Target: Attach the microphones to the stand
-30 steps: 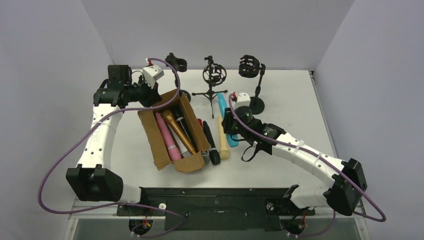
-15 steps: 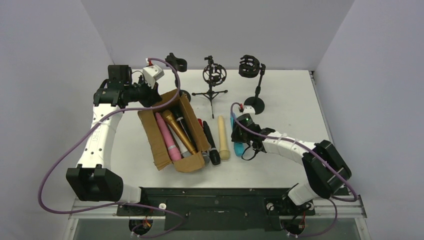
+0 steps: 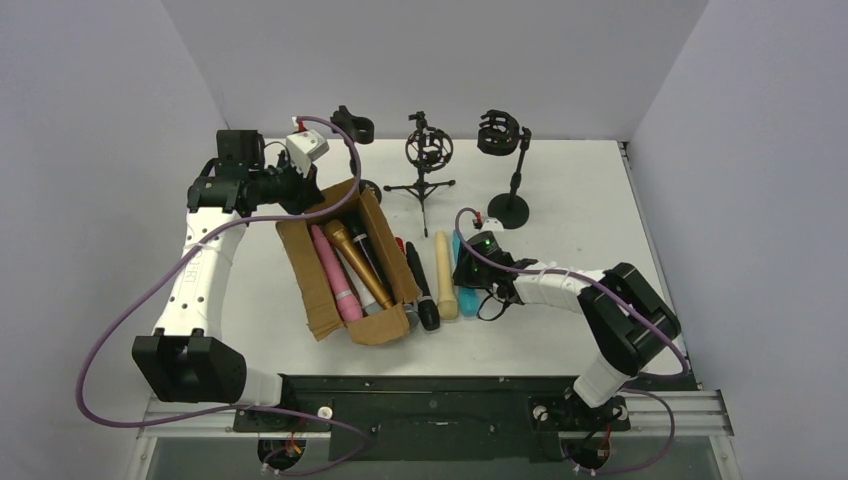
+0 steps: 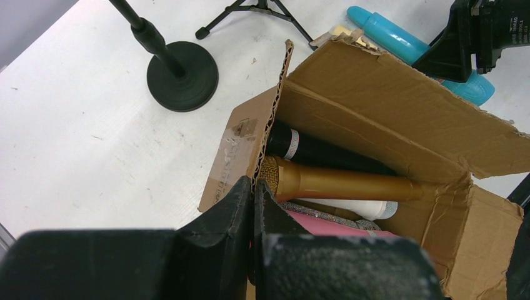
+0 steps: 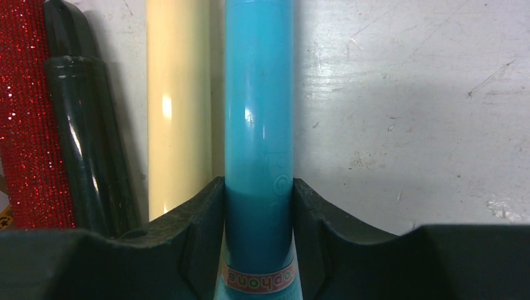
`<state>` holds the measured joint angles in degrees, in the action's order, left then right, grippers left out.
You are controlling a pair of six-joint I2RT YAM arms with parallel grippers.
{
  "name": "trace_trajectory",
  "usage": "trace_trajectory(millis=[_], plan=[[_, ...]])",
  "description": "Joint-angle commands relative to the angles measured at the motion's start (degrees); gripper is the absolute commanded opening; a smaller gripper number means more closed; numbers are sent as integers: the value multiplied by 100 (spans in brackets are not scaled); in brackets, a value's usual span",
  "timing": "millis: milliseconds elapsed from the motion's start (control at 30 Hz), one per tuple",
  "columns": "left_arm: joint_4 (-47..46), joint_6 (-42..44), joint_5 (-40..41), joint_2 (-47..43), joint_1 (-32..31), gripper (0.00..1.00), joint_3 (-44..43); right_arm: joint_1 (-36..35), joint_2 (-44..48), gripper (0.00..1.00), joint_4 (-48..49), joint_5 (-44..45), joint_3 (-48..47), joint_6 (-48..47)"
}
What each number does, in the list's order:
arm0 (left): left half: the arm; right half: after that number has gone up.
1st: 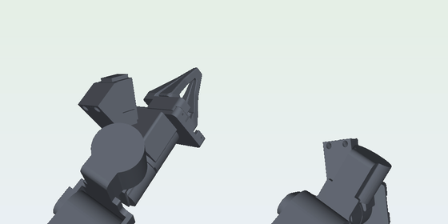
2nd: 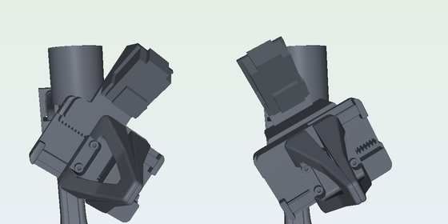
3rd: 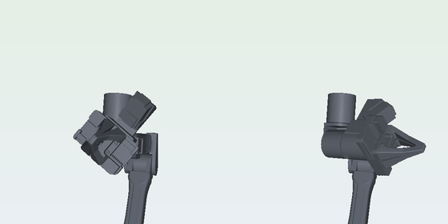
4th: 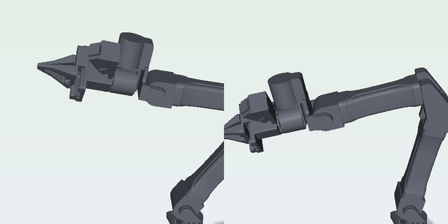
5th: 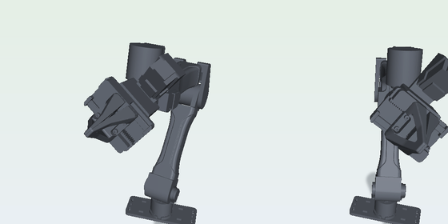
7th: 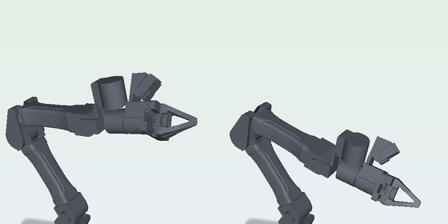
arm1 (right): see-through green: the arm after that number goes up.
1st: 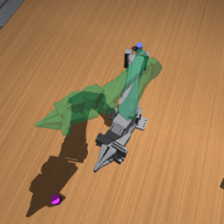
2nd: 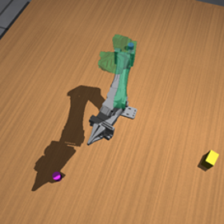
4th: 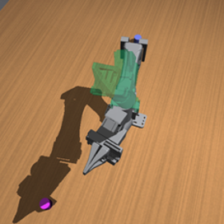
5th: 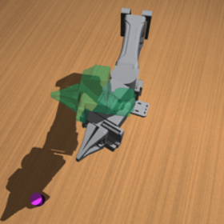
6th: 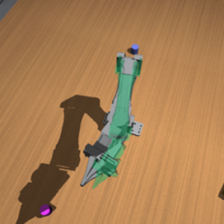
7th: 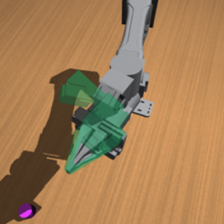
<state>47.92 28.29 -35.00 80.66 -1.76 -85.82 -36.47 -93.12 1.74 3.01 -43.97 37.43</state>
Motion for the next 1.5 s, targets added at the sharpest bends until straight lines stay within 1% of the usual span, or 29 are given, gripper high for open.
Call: trace_trajectory(millis=[0, 67, 167, 233, 300, 367, 467, 500, 533, 567, 633, 767, 1000, 1200, 1333, 1467], plan=[[-117, -45, -295, -136, -35, 0, -157, 52, 210, 43, 266, 27, 47, 128], [-124, -59, -308, -136, -39, 0, -154, 74, 384, 50, 104, 93, -3, 86], [-132, -69, -293, -131, -36, 0, -169, 54, 786, 54, -225, 372, -193, -8], [-127, -70, -288, -140, -39, 0, -171, -88, 1206, 55, -552, 667, -399, -95], [-127, -70, -292, -148, -38, 0, -164, -405, 1745, 55, -938, 1081, -689, -201], [-125, -82, -296, -151, -35, 0, -158, -1004, 2038, 55, -1177, 1456, -1042, -362], [-125, -109, -311, -157, -36, 0, -148, -1644, 2244, 51, -1351, 1862, -1563, -753], [-130, -117, -313, -157, -35, 0, -142, -1972, 2236, 50, -1398, 1906, -1822, -851], [-132, -124, -314, -163, -35, 0, -129, -2116, 2206, 49, -1423, 1956, -2078, -1031], [-140, -136, -314, -168, -35, 0, -124, -2388, 2062, 49, -1495, 1935, -2224, -1135], [-150, -144, -325, -191, -35, 0, -86, -2709, 1717, 48, -1648, 1760, -2644, -1417], [-183, -169, -333, -232, -35, 0, -28, -3096, 896, 48, -1806, 1505, -3252, -1892], [-339, -348, -403, -258, -29, 0, 39, -3138, -453, 48, -1956, 1308, -4080, -2165], [-408, -440, -561, -310, -35, 0, 94, -3074, -1368, 46, -2021, 1550, -4656, -2341], [-449, -441, -594, -376, -29, 0, 153, -2957, -1690, 43, -1898, 1773, -4725, -2363], [-422, -397, -601, -416, -32, 0, 179, -2848, -1817, 42, -1659, 1925, -4593, -2373]])
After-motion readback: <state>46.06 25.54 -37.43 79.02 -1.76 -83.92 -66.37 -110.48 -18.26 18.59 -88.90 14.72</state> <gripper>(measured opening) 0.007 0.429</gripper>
